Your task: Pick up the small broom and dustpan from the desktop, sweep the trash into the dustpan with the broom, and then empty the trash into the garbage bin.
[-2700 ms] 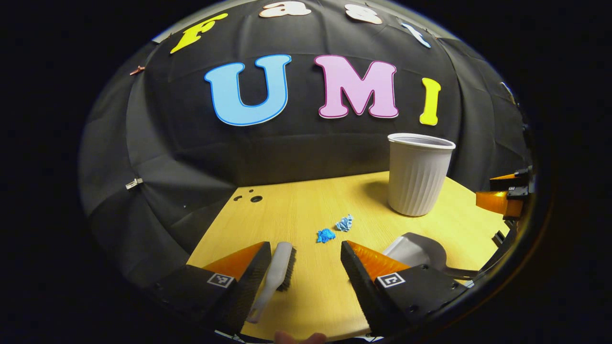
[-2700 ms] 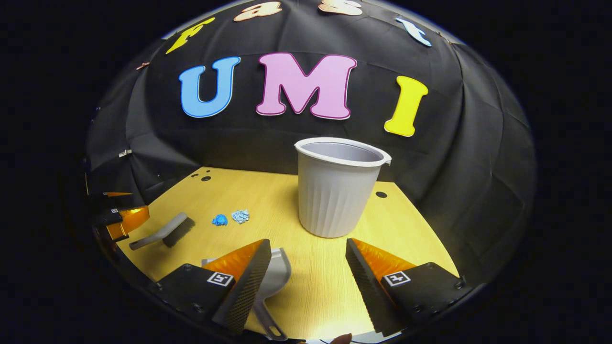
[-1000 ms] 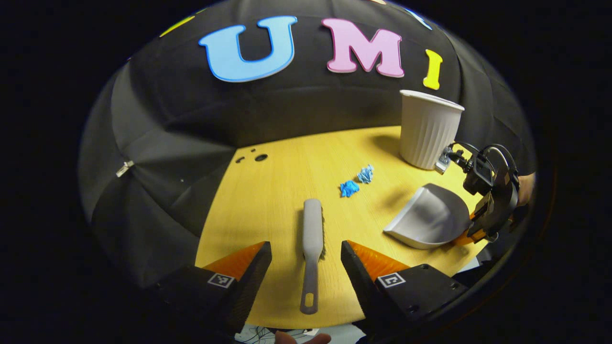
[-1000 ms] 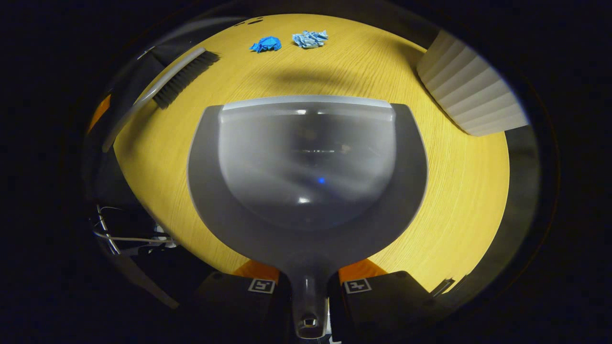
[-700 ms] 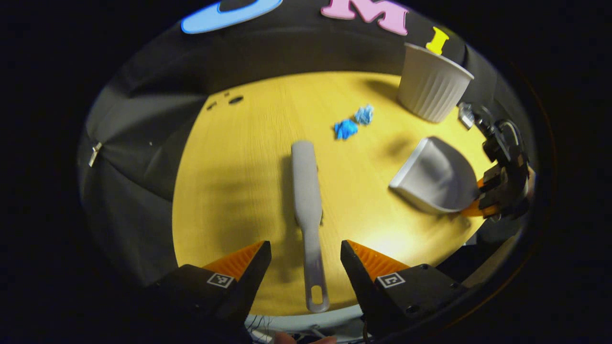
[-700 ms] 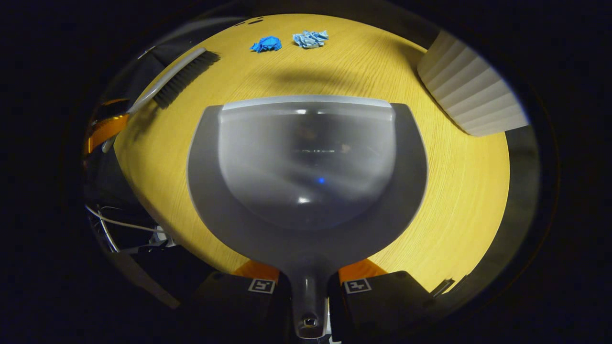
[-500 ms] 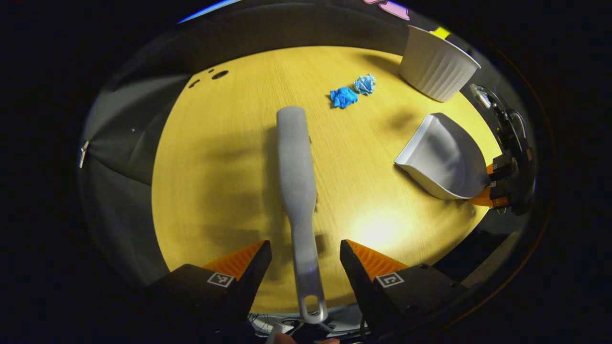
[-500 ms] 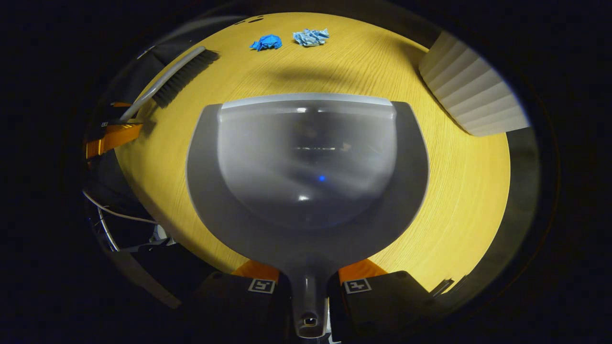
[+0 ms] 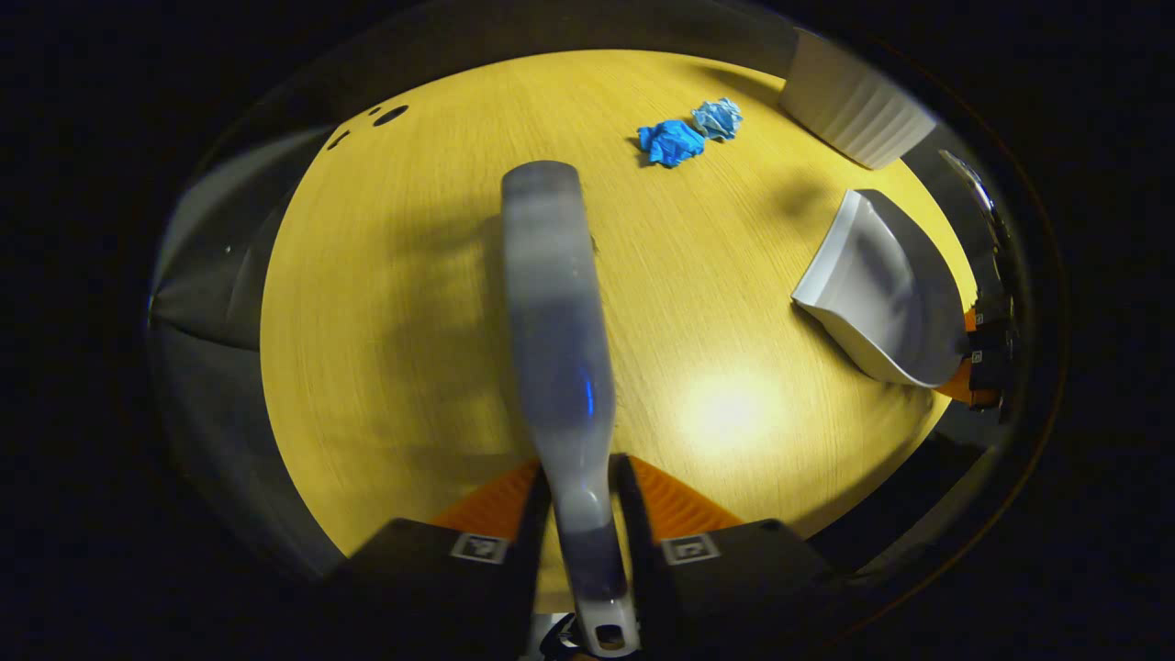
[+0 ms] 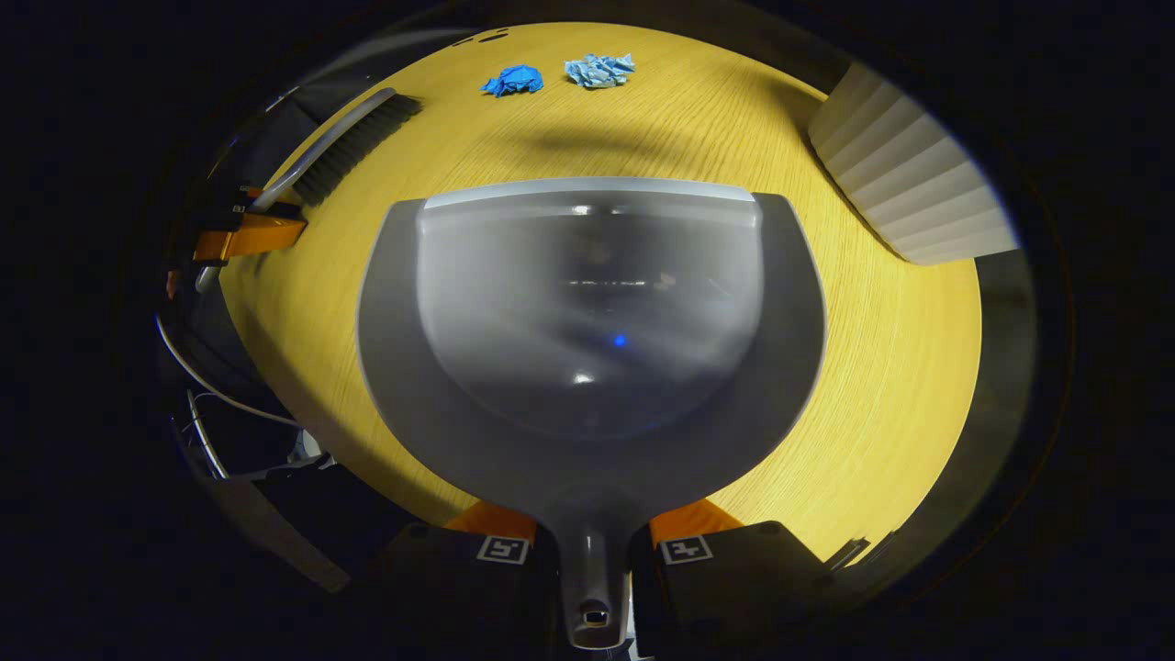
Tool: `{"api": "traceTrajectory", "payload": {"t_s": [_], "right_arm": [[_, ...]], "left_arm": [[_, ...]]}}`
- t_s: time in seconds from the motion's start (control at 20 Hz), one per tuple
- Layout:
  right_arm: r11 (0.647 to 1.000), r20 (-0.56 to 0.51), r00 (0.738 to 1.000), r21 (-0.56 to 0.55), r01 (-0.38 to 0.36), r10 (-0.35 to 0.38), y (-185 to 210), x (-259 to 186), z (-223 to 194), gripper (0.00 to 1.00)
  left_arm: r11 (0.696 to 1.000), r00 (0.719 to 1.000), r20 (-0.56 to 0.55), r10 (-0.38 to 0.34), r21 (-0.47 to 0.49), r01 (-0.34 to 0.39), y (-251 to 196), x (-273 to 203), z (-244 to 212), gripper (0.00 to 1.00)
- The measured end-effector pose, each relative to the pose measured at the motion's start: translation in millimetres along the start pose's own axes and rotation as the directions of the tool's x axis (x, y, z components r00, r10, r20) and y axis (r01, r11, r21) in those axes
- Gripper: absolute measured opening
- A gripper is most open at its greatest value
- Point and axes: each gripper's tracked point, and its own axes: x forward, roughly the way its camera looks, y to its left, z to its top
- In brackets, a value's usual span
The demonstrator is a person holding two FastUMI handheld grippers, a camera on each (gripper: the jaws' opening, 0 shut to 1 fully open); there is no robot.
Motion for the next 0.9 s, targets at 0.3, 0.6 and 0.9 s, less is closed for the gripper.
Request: {"api": "traceTrajectory", "payload": {"t_s": [0.3, 0.6, 0.9], "right_arm": [[1.000, 0.003, 1.000, 0.010, 0.004, -0.004, 0.0, 0.4, 0.8, 0.37], [1.000, -0.002, 1.000, 0.012, 0.004, -0.004, 0.1, 0.2, 0.3, 0.37], [1.000, -0.006, 1.000, 0.011, 0.003, -0.003, 0.1, 0.0, 0.6, 0.37]], "left_arm": [[0.992, 0.999, 0.039, 0.025, 0.119, -0.029, 11.7, 2.1, 46.3, 0.22], [0.960, 0.994, 0.091, 0.064, 0.265, -0.086, 32.5, 4.8, 134.3, 0.25], [0.896, 0.993, 0.081, 0.081, 0.431, -0.108, 22.1, 22.8, 181.4, 0.24]]}}
